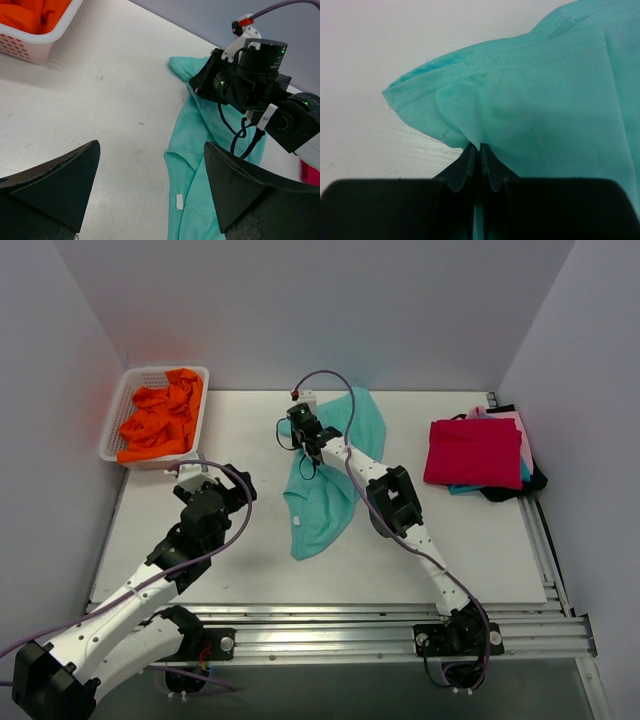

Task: Fold and stack the t-shirts
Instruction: Flatten out the tshirt

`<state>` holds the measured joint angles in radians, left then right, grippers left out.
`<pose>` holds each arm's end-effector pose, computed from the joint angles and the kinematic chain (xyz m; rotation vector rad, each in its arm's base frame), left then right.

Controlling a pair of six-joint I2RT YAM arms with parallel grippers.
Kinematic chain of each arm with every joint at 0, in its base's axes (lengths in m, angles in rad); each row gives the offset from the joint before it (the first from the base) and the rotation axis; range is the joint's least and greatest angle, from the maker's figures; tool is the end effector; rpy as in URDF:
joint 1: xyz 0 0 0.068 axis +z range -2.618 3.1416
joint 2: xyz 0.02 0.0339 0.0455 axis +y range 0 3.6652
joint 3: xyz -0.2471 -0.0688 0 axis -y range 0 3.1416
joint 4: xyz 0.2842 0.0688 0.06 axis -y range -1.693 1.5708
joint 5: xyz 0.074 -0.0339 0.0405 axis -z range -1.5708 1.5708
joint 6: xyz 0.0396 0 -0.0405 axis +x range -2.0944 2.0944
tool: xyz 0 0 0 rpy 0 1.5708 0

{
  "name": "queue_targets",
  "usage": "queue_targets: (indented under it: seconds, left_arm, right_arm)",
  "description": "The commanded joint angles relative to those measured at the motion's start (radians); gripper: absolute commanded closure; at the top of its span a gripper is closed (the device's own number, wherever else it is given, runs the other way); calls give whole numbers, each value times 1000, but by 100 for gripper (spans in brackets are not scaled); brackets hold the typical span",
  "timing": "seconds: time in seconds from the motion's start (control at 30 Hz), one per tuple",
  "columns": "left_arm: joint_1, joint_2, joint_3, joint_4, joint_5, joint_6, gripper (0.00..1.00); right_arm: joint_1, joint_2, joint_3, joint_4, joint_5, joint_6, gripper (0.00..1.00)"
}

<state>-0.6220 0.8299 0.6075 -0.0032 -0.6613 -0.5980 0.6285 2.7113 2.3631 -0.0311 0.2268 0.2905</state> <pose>0.2143 -0.1237 0.2681 -0.4431 1.7008 -0.2966 0.5203 0.3672 0.1343 -0.1799 1.9515 0.3880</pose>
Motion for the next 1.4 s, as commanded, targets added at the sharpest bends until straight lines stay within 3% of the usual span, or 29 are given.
queue_targets:
  seconds: [0.0,0.1,0.17,0.27,0.3,0.33,0.43,0.5,0.63,0.67,0.7,0.73,0.9,1.07,1.17,1.37]
  left_arm:
    - [4,24,-9,89,-9,0,6]
    - [2,47,1,97,9,-2,6]
    - [2,58,11,89,15,-2,6]
    - [2,51,26,62,17,0,6]
    - [2,45,26,55,19,0,6]
    - [2,29,17,54,19,0,6]
    - [2,12,-12,74,28,1,6]
    - [1,18,-25,104,54,3,6]
    - [2,98,1,109,69,4,6]
    - [2,112,15,103,71,3,6]
    - [2,124,20,100,72,3,6]
    - [2,142,23,100,77,3,6]
    - [2,195,32,137,117,15,6]
    - [2,331,87,201,160,78,6]
    - [10,461,198,189,155,104,6]
    - [90,664,339,195,356,78,6]
  right_arm:
    - [13,-109,97,-53,19,-5,100]
    - [16,-299,62,-53,121,-17,100]
    - [13,-499,-79,-46,202,-13,100]
    - [13,-766,-284,-35,457,-37,100]
    - [13,-822,-438,-38,550,-37,100]
    - [10,-923,-509,-59,726,-22,100]
    - [-41,-1078,-770,-206,888,148,100]
    - [-88,-1133,-941,-287,913,284,100]
    - [-162,-1138,-1071,-426,876,443,96]
    - [-167,-1124,-1081,-467,864,481,82]
    - [-162,-1099,-1093,-515,856,507,36]
    - [-159,-1088,-1123,-520,847,519,2]
    - [-151,-1067,-1176,-514,835,530,0]
    - [-132,-1117,-1145,-422,777,431,0]
    - [-115,-1145,-1124,-348,639,369,0]
    - [-26,-1102,-1075,-158,354,288,2]
